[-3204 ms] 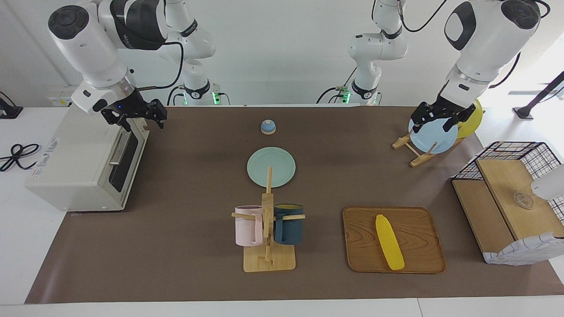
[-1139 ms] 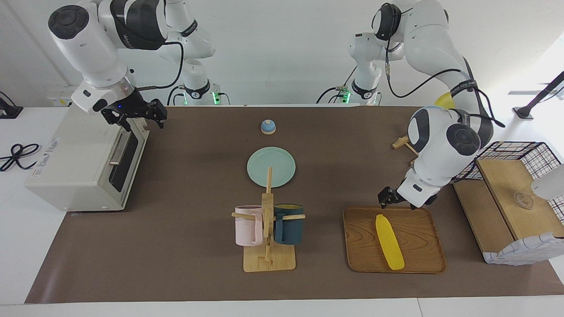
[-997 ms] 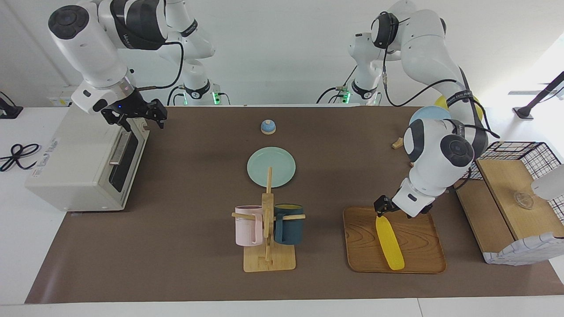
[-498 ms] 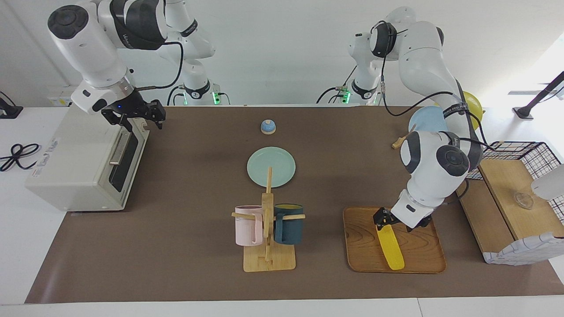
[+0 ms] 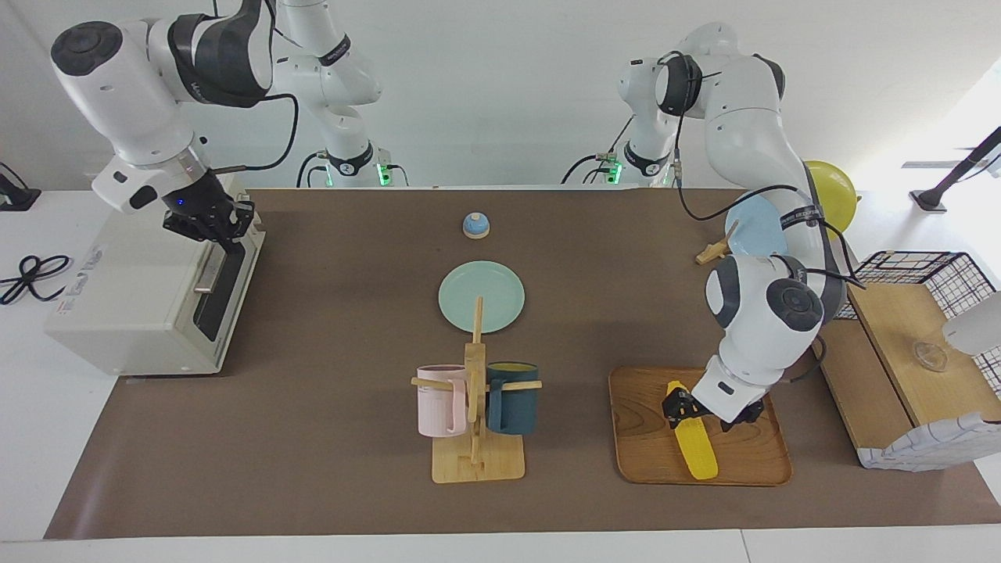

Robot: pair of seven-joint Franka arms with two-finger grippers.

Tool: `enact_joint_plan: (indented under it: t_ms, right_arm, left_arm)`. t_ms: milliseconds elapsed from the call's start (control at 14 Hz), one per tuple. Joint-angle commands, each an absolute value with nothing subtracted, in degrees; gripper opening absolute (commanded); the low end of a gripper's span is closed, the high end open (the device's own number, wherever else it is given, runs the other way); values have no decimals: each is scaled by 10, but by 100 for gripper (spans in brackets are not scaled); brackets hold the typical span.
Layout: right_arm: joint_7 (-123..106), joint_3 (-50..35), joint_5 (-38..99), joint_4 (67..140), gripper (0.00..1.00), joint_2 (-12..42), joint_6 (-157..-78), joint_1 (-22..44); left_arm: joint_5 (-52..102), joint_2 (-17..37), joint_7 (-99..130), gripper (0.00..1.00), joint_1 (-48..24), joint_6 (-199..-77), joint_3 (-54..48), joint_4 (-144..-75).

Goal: Put corn in oven
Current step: 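Grasp the yellow corn with the left gripper and lift it, then carry the corn with the left gripper onto the pale green plate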

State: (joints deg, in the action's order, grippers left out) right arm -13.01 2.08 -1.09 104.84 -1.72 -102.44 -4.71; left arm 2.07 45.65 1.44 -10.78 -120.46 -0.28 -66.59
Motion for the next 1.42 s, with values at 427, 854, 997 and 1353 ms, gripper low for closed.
enact_joint_plan:
  t_ms: [427, 854, 997, 1353]
  right_arm:
    - [-137, 18, -27, 1169, 3, -62, -1093, -99]
    - [-132, 18, -53, 1185, 4, -62, -1106, -106]
    - [-131, 18, -53, 1194, 4, -62, -1110, -108]
    - [-128, 17, -52, 1198, 4, -62, -1108, -102]
  left_arm:
    - [21, 505, -8, 70, -107, -1218, 2, -623]
    - [45, 474, -4, 0, -112, -1161, 1, -625]
    - [59, 431, 7, 0, -119, -1105, 3, -631]
    - [58, 251, 101, 0, -190, -1087, 1, -836]
